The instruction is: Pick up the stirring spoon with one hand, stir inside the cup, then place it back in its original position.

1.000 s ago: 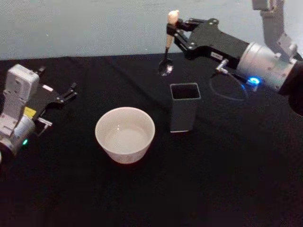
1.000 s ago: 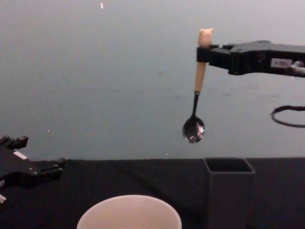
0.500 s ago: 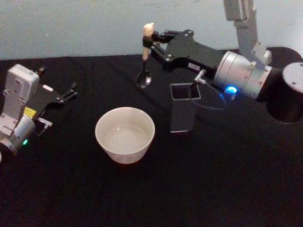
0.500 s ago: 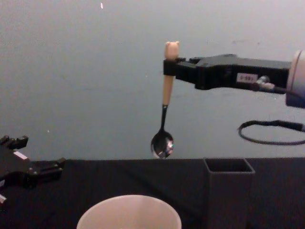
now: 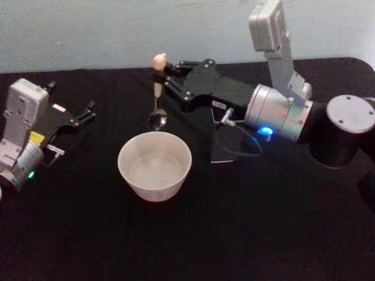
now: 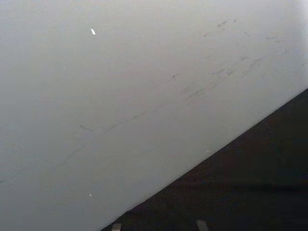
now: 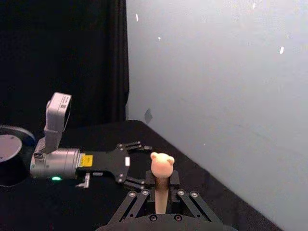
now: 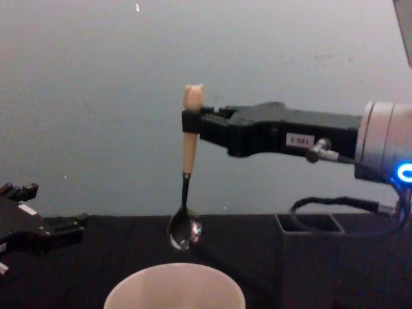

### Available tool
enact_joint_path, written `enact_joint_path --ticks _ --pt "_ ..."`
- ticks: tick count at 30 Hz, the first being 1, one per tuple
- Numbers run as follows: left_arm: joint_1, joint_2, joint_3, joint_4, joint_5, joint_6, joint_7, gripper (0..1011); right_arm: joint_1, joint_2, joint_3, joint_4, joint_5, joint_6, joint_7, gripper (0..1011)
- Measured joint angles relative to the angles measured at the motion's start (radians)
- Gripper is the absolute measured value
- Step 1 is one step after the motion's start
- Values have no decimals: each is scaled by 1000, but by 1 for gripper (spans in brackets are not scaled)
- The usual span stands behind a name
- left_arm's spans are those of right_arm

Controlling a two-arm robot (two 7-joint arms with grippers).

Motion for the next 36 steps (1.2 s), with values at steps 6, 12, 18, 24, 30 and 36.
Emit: enact_joint_path --ticks 6,12,18,24,30,36 --pt "0 0 0 0 0 0 0 1001 -17 0 -14 5 -6 -3 2 159" --pt "0 0 0 0 0 0 0 1001 -31 3 -23 6 -9 -3 9 160" --pt "0 0 0 0 0 0 0 1001 -47 14 -34 10 -9 -2 25 160" --pt "0 0 0 0 0 0 0 1001 -57 19 -43 22 -12 -4 34 159" --pt "0 0 0 0 0 0 0 1001 -67 12 -49 42 -18 -18 37 160" --pt "0 0 0 0 0 0 0 1002 -78 -3 -50 65 -37 -42 23 160"
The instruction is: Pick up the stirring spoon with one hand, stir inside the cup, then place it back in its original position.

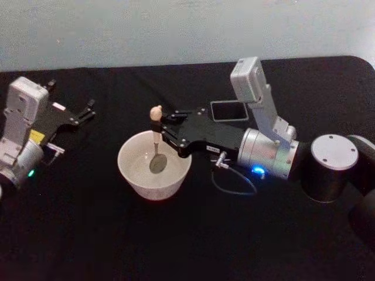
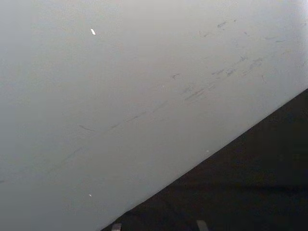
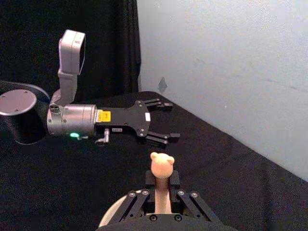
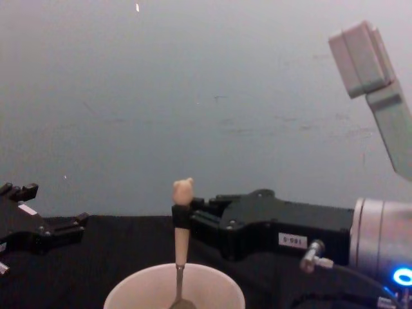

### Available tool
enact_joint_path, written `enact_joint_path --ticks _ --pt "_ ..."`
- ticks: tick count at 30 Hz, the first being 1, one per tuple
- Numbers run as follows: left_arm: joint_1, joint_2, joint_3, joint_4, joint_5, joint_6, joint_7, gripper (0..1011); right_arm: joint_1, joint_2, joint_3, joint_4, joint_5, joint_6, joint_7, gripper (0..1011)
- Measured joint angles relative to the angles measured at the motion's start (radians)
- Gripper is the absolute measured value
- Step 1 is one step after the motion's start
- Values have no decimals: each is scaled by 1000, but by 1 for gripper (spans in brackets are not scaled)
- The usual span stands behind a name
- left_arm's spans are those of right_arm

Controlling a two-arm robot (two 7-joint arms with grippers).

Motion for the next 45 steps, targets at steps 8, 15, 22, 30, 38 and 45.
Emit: enact_joint_path --ticks 8,15,22,30,38,45 --pt "0 0 0 0 0 0 0 1001 -10 -12 7 15 -21 -13 -12 160" --pt "0 0 0 0 0 0 0 1001 -16 -16 12 20 -32 -11 -13 160" --pt "0 0 0 0 0 0 0 1001 -19 -22 16 22 -37 -4 -13 160" --pt "0 0 0 0 0 0 0 1001 -19 -29 20 27 -42 -2 -11 160" --pt "0 0 0 0 0 0 0 1001 -22 -28 28 22 -46 -2 -13 160" --pt "0 0 0 0 0 0 0 1001 -30 -14 37 4 -46 0 -12 160"
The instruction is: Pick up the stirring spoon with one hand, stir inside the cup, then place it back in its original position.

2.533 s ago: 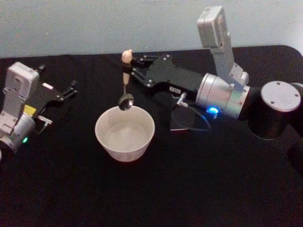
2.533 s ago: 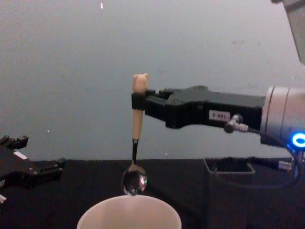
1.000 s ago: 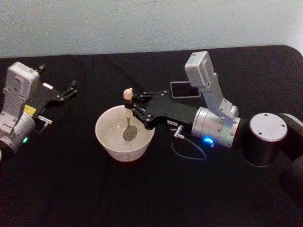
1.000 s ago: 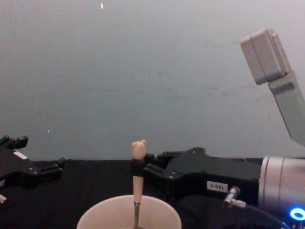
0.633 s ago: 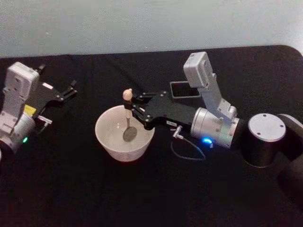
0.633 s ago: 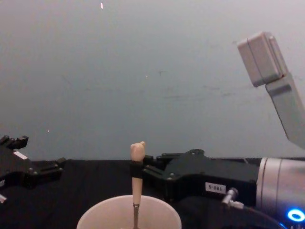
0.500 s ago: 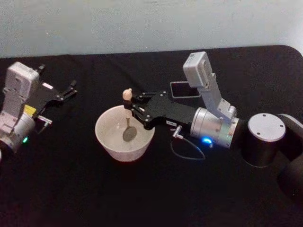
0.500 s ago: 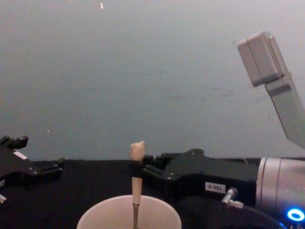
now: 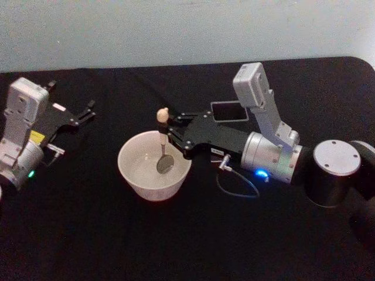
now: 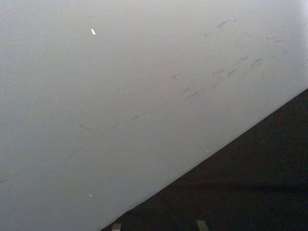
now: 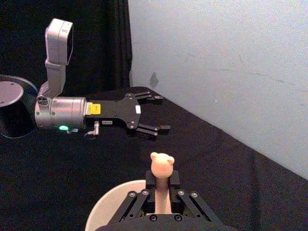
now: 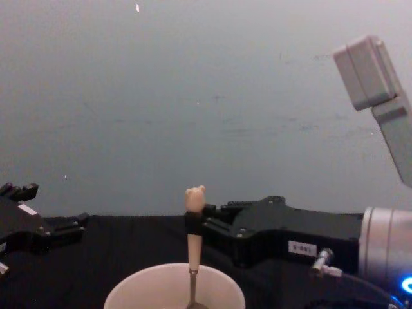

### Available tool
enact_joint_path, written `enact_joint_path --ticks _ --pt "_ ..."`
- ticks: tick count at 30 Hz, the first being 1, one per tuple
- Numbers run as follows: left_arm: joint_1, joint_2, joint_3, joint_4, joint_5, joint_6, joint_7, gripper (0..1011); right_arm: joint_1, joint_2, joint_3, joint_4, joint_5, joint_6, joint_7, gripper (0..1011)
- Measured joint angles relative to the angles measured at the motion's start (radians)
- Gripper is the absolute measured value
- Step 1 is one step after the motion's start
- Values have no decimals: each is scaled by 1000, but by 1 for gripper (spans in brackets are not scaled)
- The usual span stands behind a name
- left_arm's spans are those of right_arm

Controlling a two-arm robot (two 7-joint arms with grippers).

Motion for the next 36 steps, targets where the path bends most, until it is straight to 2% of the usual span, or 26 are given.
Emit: enact_joint_path --ticks 14,19,30,36 --pt "0 0 0 0 0 0 0 1001 -38 49 5 -62 11 12 20 159" --pt "0 0 0 0 0 0 0 1001 -45 56 -8 -81 18 12 38 160" --pt "0 0 0 0 0 0 0 1001 -28 43 -40 -74 21 8 59 159" --pt "0 0 0 0 0 0 0 1001 -1 16 -54 -40 12 -6 57 160"
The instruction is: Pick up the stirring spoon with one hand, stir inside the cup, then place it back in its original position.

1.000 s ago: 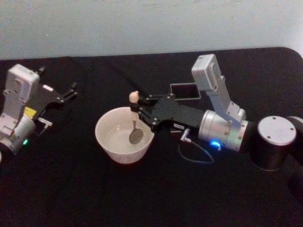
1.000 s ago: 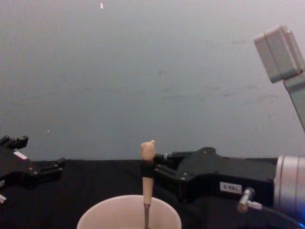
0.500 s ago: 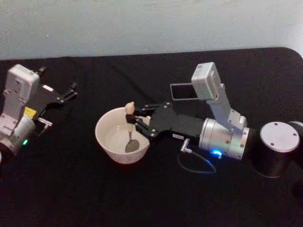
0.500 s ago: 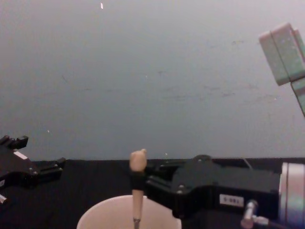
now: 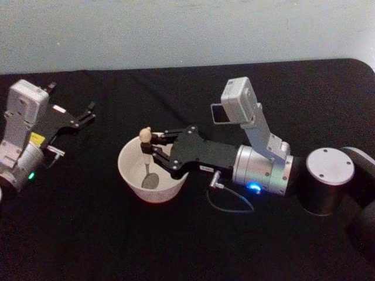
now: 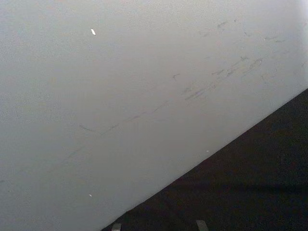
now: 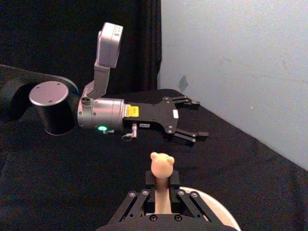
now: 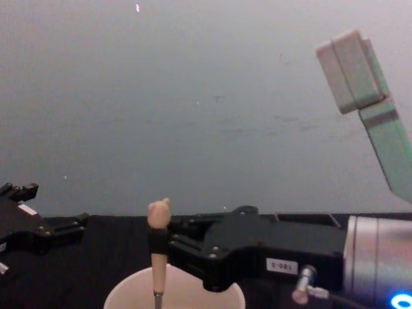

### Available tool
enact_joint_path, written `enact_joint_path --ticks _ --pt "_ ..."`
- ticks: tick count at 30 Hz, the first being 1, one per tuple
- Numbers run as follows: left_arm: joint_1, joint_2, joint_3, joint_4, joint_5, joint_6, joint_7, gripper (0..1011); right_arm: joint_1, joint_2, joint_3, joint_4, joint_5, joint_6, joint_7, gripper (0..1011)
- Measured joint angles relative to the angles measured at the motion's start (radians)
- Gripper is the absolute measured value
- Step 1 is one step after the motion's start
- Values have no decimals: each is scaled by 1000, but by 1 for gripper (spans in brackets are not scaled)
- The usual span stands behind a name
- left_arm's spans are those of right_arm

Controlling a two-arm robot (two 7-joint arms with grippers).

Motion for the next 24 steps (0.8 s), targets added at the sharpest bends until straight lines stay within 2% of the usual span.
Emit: enact_joint_path --ticks 12,24 --pt "0 0 0 0 0 0 0 1001 31 -30 -6 54 -25 -16 -20 160" --pt "0 0 0 0 0 0 0 1001 27 -28 25 67 -34 -12 -44 160"
